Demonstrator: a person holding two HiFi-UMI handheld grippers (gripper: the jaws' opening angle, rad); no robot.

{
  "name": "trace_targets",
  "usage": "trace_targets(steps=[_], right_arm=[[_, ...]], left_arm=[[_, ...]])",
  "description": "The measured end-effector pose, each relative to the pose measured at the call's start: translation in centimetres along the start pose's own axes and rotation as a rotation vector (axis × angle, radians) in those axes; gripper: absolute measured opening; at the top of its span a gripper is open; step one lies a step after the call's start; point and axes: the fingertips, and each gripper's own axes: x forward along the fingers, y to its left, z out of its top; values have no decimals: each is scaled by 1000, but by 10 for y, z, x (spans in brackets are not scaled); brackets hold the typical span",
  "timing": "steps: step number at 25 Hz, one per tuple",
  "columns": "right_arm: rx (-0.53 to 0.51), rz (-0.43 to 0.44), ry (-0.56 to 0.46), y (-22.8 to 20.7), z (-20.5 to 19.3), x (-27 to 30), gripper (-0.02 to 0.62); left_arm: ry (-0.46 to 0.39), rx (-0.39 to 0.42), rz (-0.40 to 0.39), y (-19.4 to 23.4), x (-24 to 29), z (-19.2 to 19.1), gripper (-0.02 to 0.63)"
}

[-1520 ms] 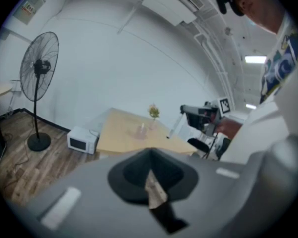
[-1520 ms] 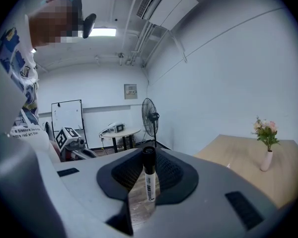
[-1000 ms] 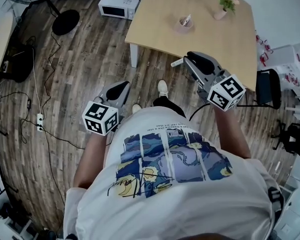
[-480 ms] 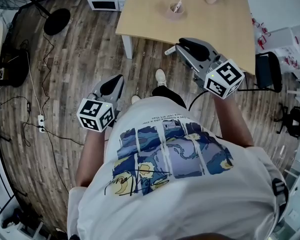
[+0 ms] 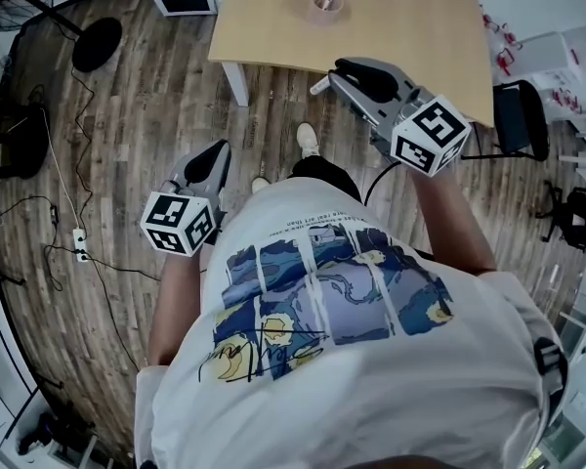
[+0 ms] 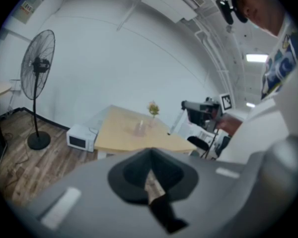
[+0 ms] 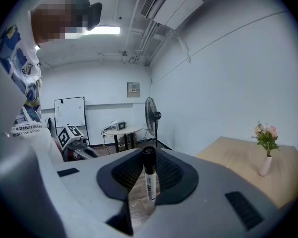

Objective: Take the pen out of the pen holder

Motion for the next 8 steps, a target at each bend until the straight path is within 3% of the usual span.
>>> trace_targets(steps=[8], right_arm=[[21,-3,14,-20,-12,0,66]], left_arm=[[21,-6,10,2,16,1,9]])
